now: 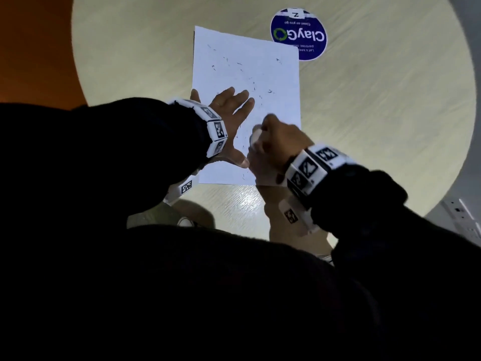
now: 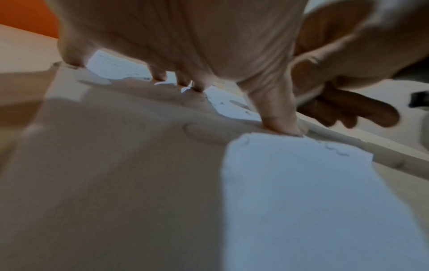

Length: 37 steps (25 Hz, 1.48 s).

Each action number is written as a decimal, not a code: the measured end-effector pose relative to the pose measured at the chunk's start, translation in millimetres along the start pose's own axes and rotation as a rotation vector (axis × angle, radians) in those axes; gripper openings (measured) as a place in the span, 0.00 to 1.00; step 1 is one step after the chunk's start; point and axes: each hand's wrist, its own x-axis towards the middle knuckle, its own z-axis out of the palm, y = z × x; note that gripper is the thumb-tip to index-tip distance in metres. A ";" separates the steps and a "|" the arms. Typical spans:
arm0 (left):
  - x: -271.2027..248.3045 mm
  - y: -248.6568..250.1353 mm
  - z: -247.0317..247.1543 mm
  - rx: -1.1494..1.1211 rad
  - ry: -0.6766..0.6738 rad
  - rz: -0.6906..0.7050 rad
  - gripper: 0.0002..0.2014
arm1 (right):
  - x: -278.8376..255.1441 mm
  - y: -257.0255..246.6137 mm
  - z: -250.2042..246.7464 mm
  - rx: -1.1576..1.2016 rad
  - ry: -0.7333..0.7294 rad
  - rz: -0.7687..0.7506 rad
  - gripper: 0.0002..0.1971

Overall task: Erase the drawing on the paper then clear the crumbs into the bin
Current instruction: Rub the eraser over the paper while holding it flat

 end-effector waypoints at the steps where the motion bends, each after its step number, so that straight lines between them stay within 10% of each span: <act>1: 0.0 0.7 -0.2 0.003 0.000 0.003 0.63 | -6.6 0.9 3.5 -0.007 0.007 -0.002 0.12; 13: -2.9 4.0 -8.0 -0.004 -0.061 -0.008 0.63 | 26.1 2.8 7.2 -0.179 0.311 -0.003 0.09; 22: -0.2 1.3 -5.2 -0.012 -0.040 -0.018 0.66 | 25.3 -4.6 7.5 -0.316 0.374 0.011 0.10; 25: 1.7 0.2 -4.9 -0.011 -0.043 -0.024 0.66 | 53.1 4.2 -14.2 -0.081 0.143 -0.028 0.14; 37: 5.3 -4.2 4.2 -0.058 0.057 -0.014 0.70 | 18.6 -8.1 24.1 -0.254 0.383 -0.048 0.09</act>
